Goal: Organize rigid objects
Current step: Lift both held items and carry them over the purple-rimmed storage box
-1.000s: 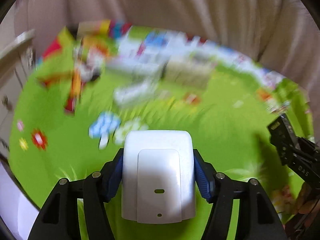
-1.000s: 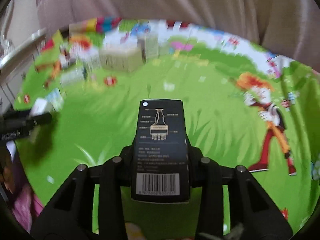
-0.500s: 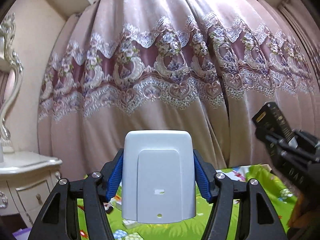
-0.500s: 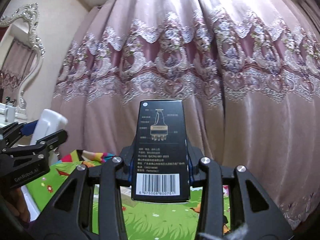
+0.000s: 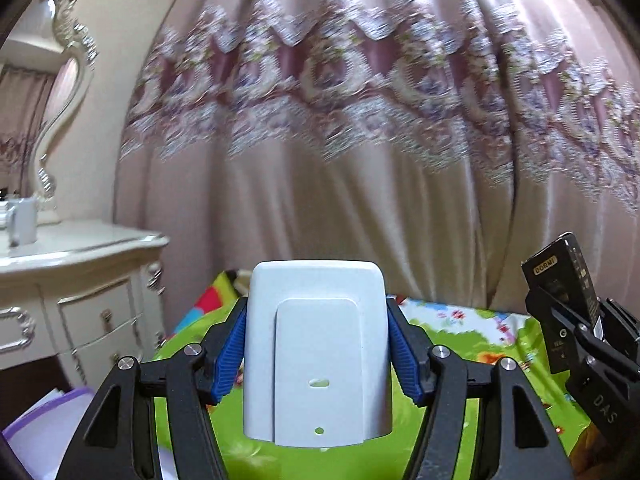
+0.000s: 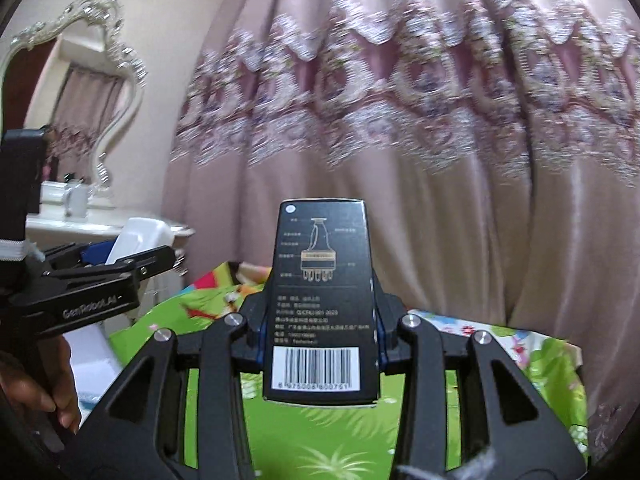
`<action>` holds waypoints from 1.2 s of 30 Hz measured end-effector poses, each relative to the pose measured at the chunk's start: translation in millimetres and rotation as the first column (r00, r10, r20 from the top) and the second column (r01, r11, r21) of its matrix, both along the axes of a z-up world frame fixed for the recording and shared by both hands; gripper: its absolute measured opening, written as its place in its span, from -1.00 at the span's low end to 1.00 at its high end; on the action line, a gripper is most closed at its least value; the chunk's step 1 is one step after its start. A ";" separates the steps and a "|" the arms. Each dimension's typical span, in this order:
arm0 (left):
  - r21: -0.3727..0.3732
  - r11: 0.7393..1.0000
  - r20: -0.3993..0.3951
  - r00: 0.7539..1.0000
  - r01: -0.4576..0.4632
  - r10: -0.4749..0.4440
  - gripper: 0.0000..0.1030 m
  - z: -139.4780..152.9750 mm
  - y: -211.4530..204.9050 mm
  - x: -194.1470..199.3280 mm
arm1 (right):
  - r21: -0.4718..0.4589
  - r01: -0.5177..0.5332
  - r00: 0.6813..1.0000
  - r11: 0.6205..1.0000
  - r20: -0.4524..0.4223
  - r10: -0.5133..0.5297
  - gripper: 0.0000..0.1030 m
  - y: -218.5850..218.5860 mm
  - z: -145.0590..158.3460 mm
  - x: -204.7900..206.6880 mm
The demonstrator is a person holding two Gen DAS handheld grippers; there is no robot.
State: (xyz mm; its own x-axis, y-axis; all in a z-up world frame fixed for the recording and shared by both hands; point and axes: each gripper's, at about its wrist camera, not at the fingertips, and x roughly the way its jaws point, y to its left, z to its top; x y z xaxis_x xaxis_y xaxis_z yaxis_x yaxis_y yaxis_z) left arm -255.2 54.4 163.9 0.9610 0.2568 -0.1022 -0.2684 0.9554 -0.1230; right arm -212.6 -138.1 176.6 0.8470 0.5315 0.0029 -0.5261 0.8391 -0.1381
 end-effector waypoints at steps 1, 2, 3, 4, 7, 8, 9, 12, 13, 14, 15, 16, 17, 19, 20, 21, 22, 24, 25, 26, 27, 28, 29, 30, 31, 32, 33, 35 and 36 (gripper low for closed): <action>-0.016 1.000 -0.021 1.000 -0.016 0.015 0.25 -3.5 8.0 -3.1 | -0.007 -0.021 1.000 1.000 -0.009 0.021 -0.18 5.1 -0.1 -0.5; -0.030 0.999 -0.041 0.999 -0.029 0.028 0.25 -6.4 14.3 -5.1 | -0.016 -0.059 0.998 0.998 -0.030 0.059 -0.18 13.1 -0.6 -0.9; -0.052 0.998 -0.073 0.996 -0.044 0.040 0.25 -11.1 23.7 -7.8 | -0.031 -0.092 0.995 0.995 -0.052 0.090 -0.18 21.4 -1.2 -0.8; -0.068 0.996 -0.094 0.994 -0.055 0.049 0.25 -14.9 30.5 -10.0 | -0.041 -0.116 0.991 0.992 -0.069 0.113 -0.18 28.4 -2.5 -1.1; -0.111 0.989 -0.147 0.985 -0.102 0.086 0.25 -28.1 52.4 -21.1 | -0.063 -0.199 0.974 0.978 -0.122 0.190 -0.18 50.4 -7.8 -2.5; -0.117 0.986 -0.159 0.983 -0.116 0.097 0.25 -31.5 58.6 -24.6 | -0.070 -0.221 0.968 0.973 -0.137 0.210 -0.18 57.5 -9.8 -3.5; -0.124 0.983 -0.171 0.979 -0.135 0.113 0.25 -35.8 64.9 -29.4 | -0.079 -0.251 0.959 0.965 -0.157 0.237 -0.18 66.2 -12.5 -4.2; -0.149 0.970 -0.210 0.965 -0.191 0.158 0.25 -50.0 84.1 -44.0 | -0.102 -0.314 0.937 0.944 -0.196 0.290 -0.18 84.1 -19.3 -8.4; -0.159 0.965 -0.221 0.960 -0.208 0.171 0.25 -54.3 89.7 -48.1 | -0.116 -0.337 0.928 0.934 -0.211 0.309 -0.18 91.3 -22.5 -10.5; -0.170 0.960 -0.231 0.956 -0.223 0.181 0.25 -58.6 95.3 -51.7 | -0.128 -0.361 0.918 0.924 -0.226 0.327 -0.18 98.2 -25.8 -12.4; -0.186 0.952 -0.247 0.949 -0.242 0.193 0.25 -65.3 103.1 -56.7 | -0.135 -0.379 0.909 0.916 -0.241 0.341 -0.18 103.6 -27.7 -13.7; -0.197 0.946 -0.259 0.945 -0.255 0.201 0.25 -70.2 108.3 -60.4 | -0.141 -0.403 0.896 0.904 -0.263 0.359 -0.18 110.4 -31.1 -14.9; -0.208 0.941 -0.269 0.941 -0.266 0.207 0.25 -74.6 113.1 -64.1 | -0.146 -0.422 0.885 0.895 -0.280 0.372 -0.18 115.1 -34.1 -15.9; -0.232 0.926 -0.293 0.929 -0.299 0.227 0.25 -85.6 124.6 -73.1 | -0.168 -0.464 0.861 0.870 -0.316 0.399 -0.18 129.8 -41.1 -17.7; -0.237 0.921 -0.300 0.925 -0.310 0.235 0.25 -88.9 127.7 -76.1 | -0.184 -0.480 0.853 0.858 -0.326 0.408 -0.18 136.5 -44.2 -19.6; -0.241 0.915 -0.310 0.919 -0.324 0.244 0.25 -93.1 131.8 -79.8 | -0.199 -0.498 0.844 0.844 -0.336 0.419 -0.18 143.3 -47.3 -22.1; -0.245 0.909 -0.322 0.913 -0.337 0.252 0.25 -97.0 135.9 -82.8 | -0.213 -0.519 0.832 0.828 -0.348 0.432 -0.18 149.9 -50.2 -24.9; -0.255 0.897 -0.347 0.900 -0.360 0.263 0.25 -104.9 143.4 -86.7 | -0.245 -0.551 0.815 0.798 -0.364 0.451 -0.18 163.6 -55.7 -31.0; -0.260 0.893 -0.359 0.895 -0.368 0.264 0.25 -108.5 146.7 -88.4 | -0.267 -0.567 0.807 0.779 -0.370 0.461 -0.18 171.7 -58.8 -34.5; -0.262 0.890 -0.369 0.891 -0.373 0.265 0.25 -110.5 149.2 -88.7 | -0.283 -0.581 0.799 0.763 -0.376 0.469 -0.18 177.3 -61.9 -37.4; -0.264 0.885 -0.385 0.883 -0.384 0.268 0.25 -114.3 152.6 -89.6 | -0.302 -0.597 0.790 0.743 -0.384 0.479 -0.18 184.2 -66.0 -41.5; -0.270 0.881 -0.393 0.879 -0.390 0.269 0.25 -116.9 155.0 -90.4 | -0.323 -0.610 0.782 0.724 -0.389 0.486 -0.18 189.8 -70.5 -46.8; -0.277 0.876 -0.400 0.876 -0.396 0.269 0.25 -119.5 158.0 -90.8 | -0.346 -0.625 0.773 0.700 -0.397 0.494 -0.18 197.7 -75.4 -50.8; -0.285 0.868 -0.413 0.870 -0.406 0.271 0.25 -122.7 161.7 -92.0 | -0.362 -0.635 0.766 0.682 -0.405 0.499 -0.18 202.3 -78.9 -53.5; -0.288 0.864 -0.421 0.865 -0.412 0.272 0.25 -125.1 164.2 -92.9 | -0.378 -0.647 0.758 0.662 -0.415 0.504 -0.18 208.6 -83.2 -56.4; -0.290 0.860 -0.430 0.860 -0.420 0.275 0.25 -127.7 166.7 -94.1 | -0.392 -0.660 0.747 0.641 -0.427 0.509 -0.18 214.5 -88.4 -59.9; -0.292 0.856 -0.435 0.856 -0.426 0.277 0.25 -129.4 168.8 -94.7 | -0.403 -0.670 0.739 0.623 -0.436 0.513 -0.18 218.4 -93.1 -62.8; -0.300 0.848 -0.447 0.850 -0.437 0.280 0.25 -133.4 172.9 -96.8 | -0.421 -0.684 0.728 0.596 -0.450 0.517 -0.18 224.4 -99.3 -67.1; -0.304 0.843 -0.453 0.846 -0.445 0.283 0.25 -135.3 174.6 -97.6 | -0.431 -0.691 0.722 0.581 -0.457 0.520 -0.18 227.1 -103.1 -69.4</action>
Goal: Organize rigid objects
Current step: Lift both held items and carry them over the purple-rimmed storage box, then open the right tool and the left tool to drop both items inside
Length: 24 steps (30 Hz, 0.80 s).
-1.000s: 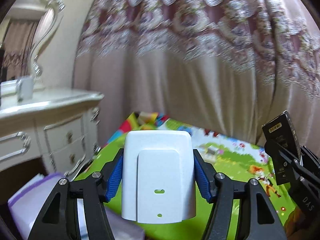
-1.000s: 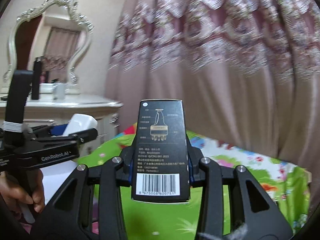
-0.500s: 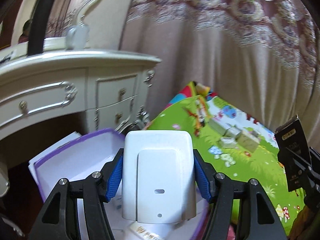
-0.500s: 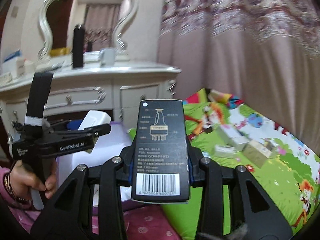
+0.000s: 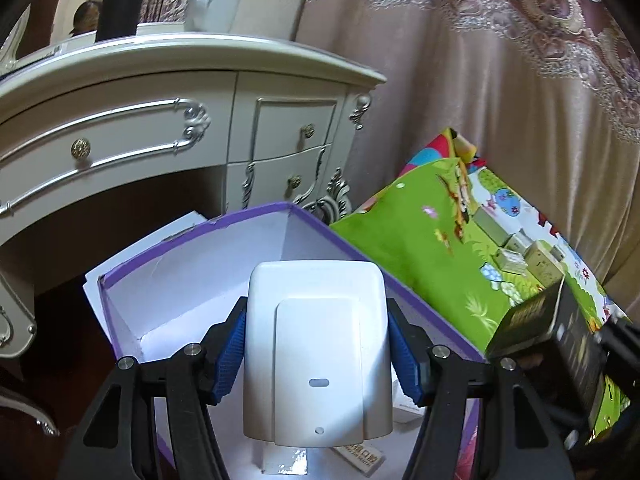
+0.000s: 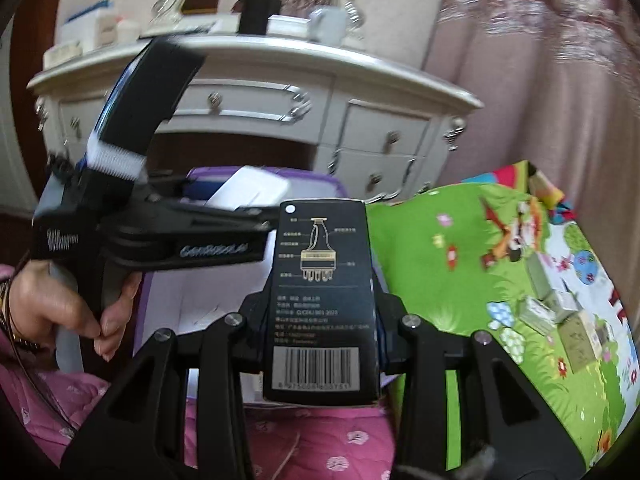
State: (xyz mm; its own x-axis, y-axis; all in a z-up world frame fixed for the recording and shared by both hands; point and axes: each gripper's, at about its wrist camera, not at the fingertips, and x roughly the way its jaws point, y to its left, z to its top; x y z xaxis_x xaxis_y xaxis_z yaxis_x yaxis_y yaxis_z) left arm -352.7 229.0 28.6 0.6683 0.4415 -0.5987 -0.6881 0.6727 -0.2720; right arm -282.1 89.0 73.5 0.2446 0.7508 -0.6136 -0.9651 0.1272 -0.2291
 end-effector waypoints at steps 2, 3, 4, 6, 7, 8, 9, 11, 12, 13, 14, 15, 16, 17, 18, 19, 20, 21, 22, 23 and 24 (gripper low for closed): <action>-0.015 1.000 -0.009 1.000 -0.016 0.016 0.25 -4.3 3.4 -2.4 | -0.027 -0.020 1.000 0.999 0.005 0.020 -0.18 5.6 -6.2 -3.9; -0.023 1.000 -0.013 1.000 -0.022 0.022 0.25 -6.3 5.6 -2.6 | -0.038 -0.024 1.000 0.999 0.010 0.024 -0.18 7.7 -8.7 -5.0; -0.029 0.999 -0.015 1.000 -0.027 0.027 0.25 -7.8 7.6 -3.5 | -0.047 -0.030 0.999 0.998 0.010 0.031 -0.18 10.0 -10.9 -5.3; -0.037 0.998 -0.022 0.999 -0.047 0.047 0.25 -10.0 11.9 -6.1 | -0.065 -0.042 0.999 0.997 -0.002 0.042 -0.18 13.6 -15.3 -4.8; -0.039 0.997 -0.026 0.997 -0.069 0.068 0.25 -10.5 14.5 -8.7 | -0.075 -0.044 0.999 0.996 -0.008 0.044 -0.18 16.2 -18.6 -4.0; -0.043 0.995 -0.029 0.995 -0.093 0.092 0.25 -11.3 18.0 -12.1 | -0.080 -0.045 0.999 0.996 -0.009 0.045 -0.18 18.6 -20.8 -4.7; -0.045 0.993 -0.032 0.994 -0.108 0.106 0.25 -11.8 20.1 -14.4 | -0.088 -0.047 0.999 0.995 -0.011 0.047 -0.17 20.9 -24.2 -4.6; -0.035 0.984 -0.063 0.983 -0.175 0.173 0.32 -13.3 26.0 -19.8 | -0.093 -0.042 0.999 0.995 -0.019 0.040 -0.17 23.9 -29.2 -3.2; -0.030 0.980 -0.073 0.978 -0.198 0.196 0.41 -13.5 27.7 -21.3 | -0.087 -0.040 0.999 0.995 -0.029 0.038 -0.15 24.6 -29.9 -3.0; -0.032 0.974 -0.083 0.972 -0.224 0.221 0.69 -14.0 30.2 -23.6 | -0.085 -0.047 0.998 0.995 -0.051 0.042 -0.03 25.0 -31.4 -0.9; -0.040 0.970 -0.087 0.968 -0.241 0.236 0.81 -14.2 32.0 -25.8 | -0.087 -0.048 0.997 0.995 -0.068 0.042 0.05 25.4 -32.3 2.0; -0.043 0.968 -0.084 0.966 -0.248 0.244 0.81 -14.3 32.6 -27.7 | -0.083 -0.035 0.996 0.996 -0.087 0.027 0.21 23.5 -33.5 7.1; -0.041 0.965 -0.081 0.964 -0.258 0.254 0.81 -13.4 32.2 -29.4 | -0.075 -0.022 0.995 0.997 -0.096 0.015 0.29 21.7 -32.6 10.3; -0.028 0.964 -0.078 0.962 -0.264 0.261 0.82 -11.4 29.7 -29.9 | -0.058 -0.003 0.994 0.998 -0.113 -0.004 0.30 17.1 -30.3 16.5; -0.016 0.965 -0.075 0.963 -0.261 0.259 0.82 -9.1 27.4 -29.1 | -0.040 0.020 0.991 0.999 -0.132 -0.025 0.32 11.5 -27.2 23.8; -0.008 0.968 -0.069 0.966 -0.249 0.248 0.82 -7.4 24.9 -27.4 | -0.025 0.046 0.988 0.999 -0.147 -0.049 0.35 6.1 -24.4 31.7; 0.000 0.975 -0.057 0.974 -0.222 0.221 0.83 -5.0 20.2 -24.0 | -0.013 0.072 0.985 0.997 -0.158 -0.073 0.38 0.9 -22.1 38.7; 0.000 0.982 -0.046 0.981 -0.190 0.190 0.83 -2.6 16.5 -20.5 | 0.000 0.107 0.980 0.994 -0.171 -0.106 0.42 -5.8 -20.0 48.6; -0.002 0.987 -0.039 0.987 -0.158 0.158 0.83 -0.5 12.2 -15.1 | 0.011 0.148 0.972 0.989 -0.187 -0.143 0.45 -13.8 -18.4 60.0; -0.002 0.992 -0.034 0.992 -0.123 0.123 0.83 1.8 7.0 -8.5 | 0.022 0.189 0.963 0.982 -0.201 -0.181 0.47 -22.8 -17.4 71.5; 0.003 0.998 -0.033 0.997 -0.070 0.070 0.83 5.5 -1.5 2.7 | 0.034 0.234 0.951 0.972 -0.216 -0.222 0.49 -32.8 -16.1 82.7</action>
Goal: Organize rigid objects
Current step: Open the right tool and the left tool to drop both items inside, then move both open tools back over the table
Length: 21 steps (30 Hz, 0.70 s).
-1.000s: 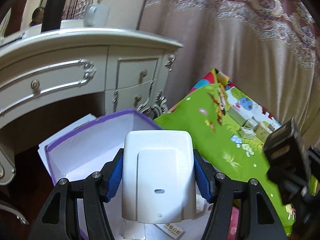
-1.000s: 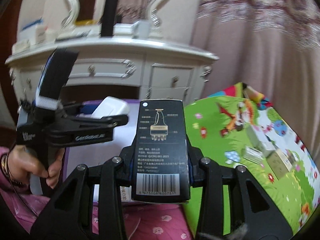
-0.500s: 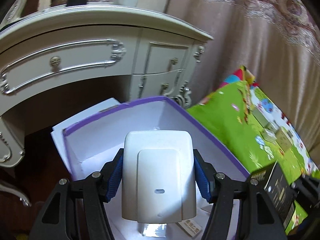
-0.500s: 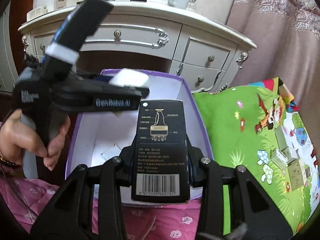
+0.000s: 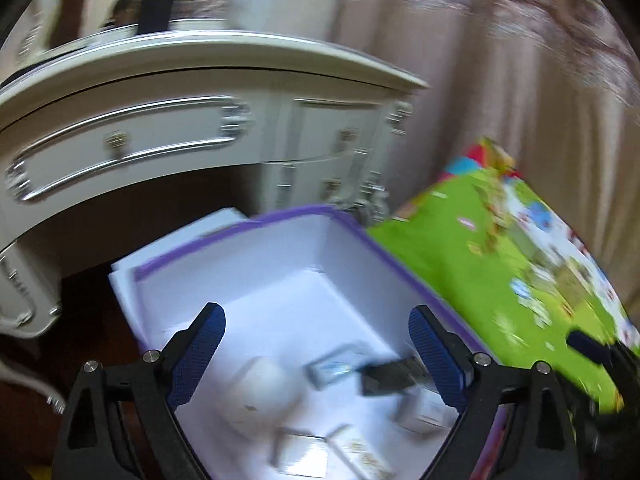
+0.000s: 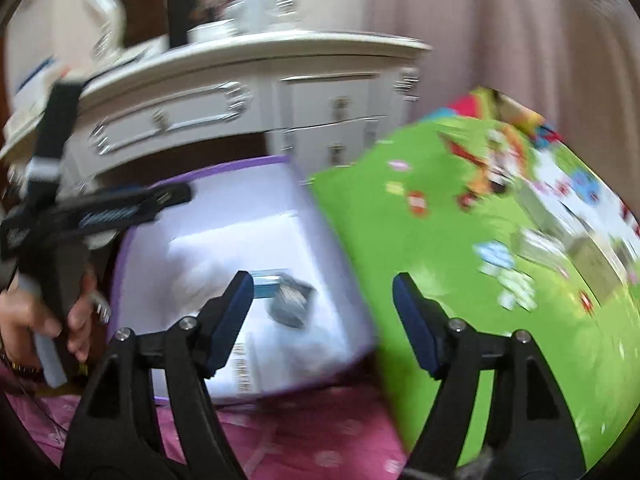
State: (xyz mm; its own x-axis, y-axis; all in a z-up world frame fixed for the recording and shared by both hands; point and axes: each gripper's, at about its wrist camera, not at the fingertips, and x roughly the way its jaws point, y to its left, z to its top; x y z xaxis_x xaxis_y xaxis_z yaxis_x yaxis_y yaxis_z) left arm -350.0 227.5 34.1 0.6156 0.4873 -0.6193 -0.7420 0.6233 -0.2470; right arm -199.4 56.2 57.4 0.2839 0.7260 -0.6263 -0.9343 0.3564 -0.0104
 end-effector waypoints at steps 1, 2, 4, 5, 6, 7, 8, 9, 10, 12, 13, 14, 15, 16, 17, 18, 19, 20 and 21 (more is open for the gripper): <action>0.005 0.999 -0.002 0.999 0.042 -0.042 0.83 3.1 -6.2 9.7 | 0.011 0.039 0.999 0.999 -0.015 -0.039 0.53 -8.5 0.9 10.8; 0.014 0.994 -0.009 0.994 0.108 -0.108 0.83 7.2 -15.8 24.1 | 0.019 0.076 0.997 0.997 -0.030 -0.076 0.55 -17.2 1.3 20.9; 0.027 0.977 -0.028 0.977 0.210 -0.210 0.84 13.4 -32.0 50.1 | 0.030 0.181 0.982 0.983 -0.064 -0.179 0.58 -42.7 -1.1 48.4; 0.029 0.966 -0.041 0.966 0.256 -0.254 0.85 15.6 -39.6 64.5 | 0.028 0.226 0.972 0.974 -0.074 -0.223 0.59 -53.4 -3.5 59.8; 0.021 0.952 -0.060 0.951 0.306 -0.305 0.85 16.8 -48.4 82.5 | 0.019 0.274 0.959 0.962 -0.083 -0.271 0.62 -64.6 -6.5 72.4; 0.001 0.932 -0.079 0.929 0.362 -0.361 0.85 16.9 -58.0 104.8 | 0.004 0.319 0.944 0.948 -0.093 -0.317 0.62 -76.4 -10.1 84.8; -0.019 0.916 -0.090 0.912 0.400 -0.400 0.85 16.1 -66.1 122.7 | -0.016 0.372 0.923 0.928 -0.102 -0.372 0.63 -90.8 -16.0 98.0; -0.051 0.891 -0.112 0.884 0.452 -0.455 0.85 13.8 -78.1 150.5 | -0.030 0.411 0.905 0.911 -0.105 -0.412 0.63 -100.9 -20.6 107.1; -0.073 0.874 -0.129 0.865 0.480 -0.485 0.85 10.8 -86.5 170.5 | -0.048 0.458 0.881 0.888 -0.107 -0.460 0.63 -113.3 -25.3 117.5; -0.122 0.849 -0.169 0.832 0.515 -0.529 0.85 0.1 -103.3 211.2 | -0.095 0.549 0.824 0.831 -0.109 -0.556 0.63 -138.5 -34.5 139.9; -0.144 0.845 -0.188 0.824 0.516 -0.535 0.85 -6.5 -111.2 233.8 | -0.122 0.579 0.800 0.807 -0.110 -0.590 0.63 -149.4 -38.5 151.0; -0.134 0.861 -0.200 0.837 0.491 -0.509 0.85 -12.3 -117.1 253.8 | -0.138 0.597 0.783 0.790 -0.111 -0.612 0.63 -158.8 -42.3 159.5; -0.115 0.878 -0.204 0.854 0.465 -0.479 0.85 -15.1 -119.4 264.5 | -0.149 0.611 0.771 0.777 -0.110 -0.627 0.63 -167.9 -45.8 169.5; -0.103 0.903 -0.212 0.877 0.418 -0.430 0.85 -18.8 -120.5 275.7 | -0.161 0.617 0.765 0.770 -0.107 -0.635 0.63 -173.6 -49.2 178.7; -0.094 0.917 -0.217 0.891 0.387 -0.399 0.85 -22.7 -120.4 286.8 | -0.186 0.614 0.765 0.767 -0.099 -0.636 0.63 -178.1 -53.4 189.3; -0.091 0.926 -0.217 0.901 0.366 -0.377 0.85 -26.6 -118.8 296.7 | -0.209 0.606 0.769 0.767 -0.091 -0.632 0.63 -179.5 -56.9 197.4; -0.089 0.932 -0.222 0.905 0.351 -0.362 0.85 -29.5 -117.3 303.9 | -0.234 0.592 0.778 0.771 -0.084 -0.622 0.75 -182.4 -62.1 205.4; -0.090 0.936 -0.232 0.907 0.339 -0.351 0.85 -32.0 -114.7 309.5 | -0.225 0.575 0.793 0.786 -0.082 -0.604 0.81 -183.0 -63.0 212.3; -0.059 0.944 -0.250 0.911 0.325 -0.329 0.86 -33.0 -114.5 315.2 | -0.226 0.556 0.810 0.800 -0.069 -0.583 0.89 -181.8 -65.1 222.6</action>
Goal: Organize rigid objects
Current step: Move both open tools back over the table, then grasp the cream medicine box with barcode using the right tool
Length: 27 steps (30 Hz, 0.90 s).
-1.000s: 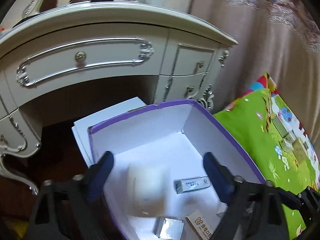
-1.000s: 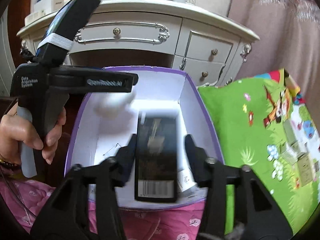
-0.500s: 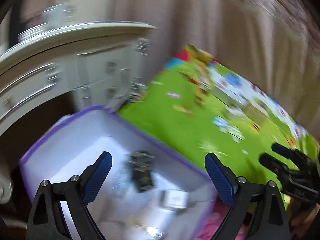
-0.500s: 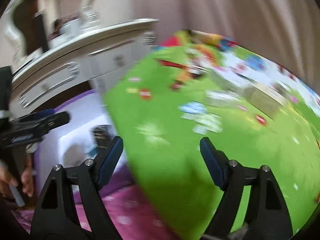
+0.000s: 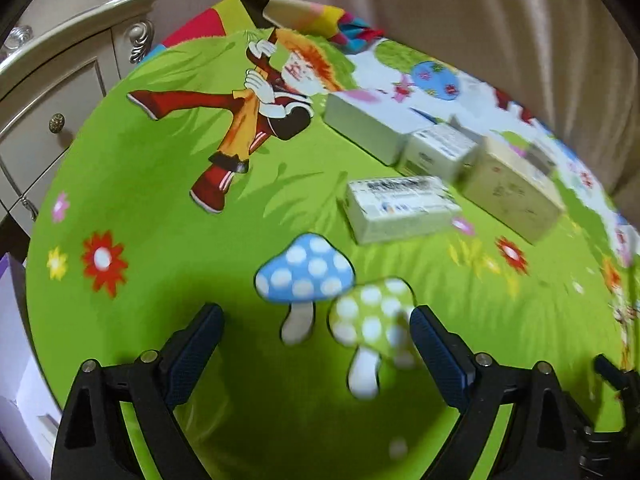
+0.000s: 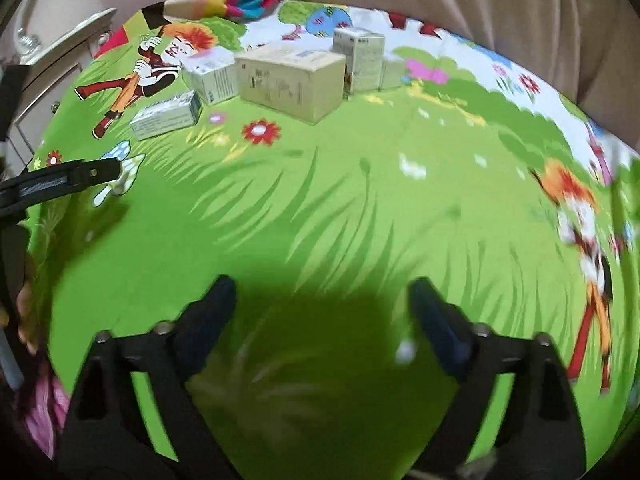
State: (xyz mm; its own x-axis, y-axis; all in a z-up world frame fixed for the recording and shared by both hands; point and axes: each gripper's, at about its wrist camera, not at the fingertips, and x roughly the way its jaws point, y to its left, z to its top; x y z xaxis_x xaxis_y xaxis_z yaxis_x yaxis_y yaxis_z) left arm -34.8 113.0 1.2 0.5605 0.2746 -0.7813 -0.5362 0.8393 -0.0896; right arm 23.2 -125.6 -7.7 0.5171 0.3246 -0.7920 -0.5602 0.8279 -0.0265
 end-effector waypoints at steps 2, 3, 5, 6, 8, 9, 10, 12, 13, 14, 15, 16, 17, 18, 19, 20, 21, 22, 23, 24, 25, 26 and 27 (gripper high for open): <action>0.013 1.000 -0.016 1.000 0.008 -0.008 1.00 -2.8 0.1 6.1 | 0.012 -0.053 0.999 0.999 -0.013 0.053 1.00 4.3 -3.7 16.3; 0.023 1.000 -0.034 0.999 0.021 -0.020 1.00 -4.9 -0.8 8.6 | 0.011 -0.090 0.996 0.996 -0.016 0.091 1.00 10.3 -3.9 28.8; 0.030 0.999 -0.038 0.999 0.024 -0.023 1.00 -5.0 -1.6 7.6 | 0.005 -0.146 0.989 0.989 -0.018 0.146 1.00 23.7 -3.1 44.2; 0.030 0.999 -0.036 0.999 0.024 -0.023 1.00 -4.0 -1.9 7.5 | 0.005 -0.176 0.984 0.984 -0.019 0.176 1.00 32.6 -2.9 55.2; 0.029 0.999 -0.034 0.999 0.024 -0.023 1.00 -4.5 -2.0 7.4 | 0.011 -0.224 0.974 0.975 -0.020 0.224 1.00 52.8 -3.5 78.7; 0.029 0.999 -0.033 0.999 0.025 -0.024 1.00 -4.1 -2.2 6.5 | 0.011 -0.244 0.969 0.970 -0.021 0.244 1.00 64.0 -2.5 88.6; 0.028 0.999 -0.032 0.999 0.025 -0.024 1.00 -4.1 -2.4 5.5 | 0.010 -0.263 0.965 0.965 -0.022 0.263 1.00 73.9 -1.7 94.6; 0.025 0.999 -0.027 0.999 0.023 -0.023 1.00 -4.2 -2.3 4.5 | 0.010 -0.306 0.952 0.952 -0.022 0.306 1.00 95.6 -1.0 110.5; 0.021 1.000 -0.023 1.000 0.021 -0.021 1.00 -4.7 -0.9 6.0 | 0.009 -0.320 0.947 0.948 -0.023 0.320 1.00 107.2 -0.7 120.1; 0.020 1.000 -0.022 1.000 0.019 -0.019 1.00 -5.1 0.0 9.3 | 0.007 -0.323 0.946 0.946 -0.023 0.323 1.00 115.2 -0.2 126.1; 0.021 1.000 -0.022 1.000 0.020 -0.020 1.00 -5.0 -0.1 9.1 | 0.007 -0.315 0.949 0.949 -0.024 0.315 1.00 123.6 -0.2 133.6; 0.023 1.000 -0.024 1.000 0.021 -0.020 1.00 -5.1 -0.8 8.7 | 0.007 -0.306 0.952 0.952 -0.024 0.307 1.00 129.3 -0.5 139.2; 0.025 0.999 -0.025 0.999 0.022 -0.021 1.00 -5.5 -2.0 9.1 | 0.007 -0.302 0.953 0.953 -0.023 0.302 1.00 133.2 -0.8 142.1; 0.025 0.999 -0.026 0.999 0.023 -0.023 1.00 -5.4 -2.1 8.7 | 0.006 -0.298 0.954 0.955 -0.019 0.298 0.97 134.3 -0.7 142.0; 0.024 0.999 -0.024 0.999 0.025 -0.024 1.00 -5.4 -2.2 8.0 | 0.012 -0.297 0.955 0.955 -0.007 0.297 0.71 132.7 0.5 137.8; 0.022 0.999 -0.022 0.999 0.025 -0.025 1.00 -5.4 -1.7 8.1 | 0.028 -0.308 0.951 0.951 0.011 0.308 0.49 128.3 3.3 131.0; 0.018 1.000 -0.017 1.000 0.025 -0.025 1.00 -5.2 -1.4 7.5 | 0.032 -0.321 0.947 0.947 0.022 0.320 0.11 125.0 5.3 124.6; 0.017 1.000 -0.015 1.000 0.026 -0.026 1.00 -5.3 -1.1 7.1 | 0.018 -0.318 0.948 0.948 0.030 0.318 0.05 120.0 6.6 115.0; 0.016 0.999 -0.014 1.000 0.027 -0.027 1.00 -5.5 -1.0 7.0 | 0.004 -0.310 0.950 0.951 0.039 0.310 0.05 112.3 7.0 104.4; 0.016 0.999 -0.014 1.000 0.028 -0.028 1.00 -5.6 -1.2 6.8 | -0.011 -0.300 0.952 0.954 0.060 0.300 0.05 98.4 6.9 86.3; 0.015 0.999 -0.012 1.000 0.029 -0.029 1.00 -5.6 -0.8 6.7 | -0.010 -0.285 0.956 0.959 0.067 0.285 0.05 86.4 6.4 75.6; 0.013 1.000 -0.010 1.000 0.028 -0.028 1.00 -5.6 -0.7 6.6 | -0.003 -0.258 0.964 0.966 0.067 0.258 0.05 69.9 5.9 62.9; 0.013 1.000 -0.009 1.000 0.029 -0.028 1.00 -5.7 -0.2 6.5 | 0.002 -0.231 0.971 0.973 0.065 0.230 0.05 55.6 5.7 53.6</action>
State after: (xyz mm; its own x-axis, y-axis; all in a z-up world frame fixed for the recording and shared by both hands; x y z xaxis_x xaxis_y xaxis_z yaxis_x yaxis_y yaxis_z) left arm -28.4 112.8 -4.5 0.5611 0.2689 -0.7829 -0.5128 0.8553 -0.0738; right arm 76.8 -70.0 -2.0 0.4773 0.4482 -0.7558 -0.7333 0.6771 -0.0615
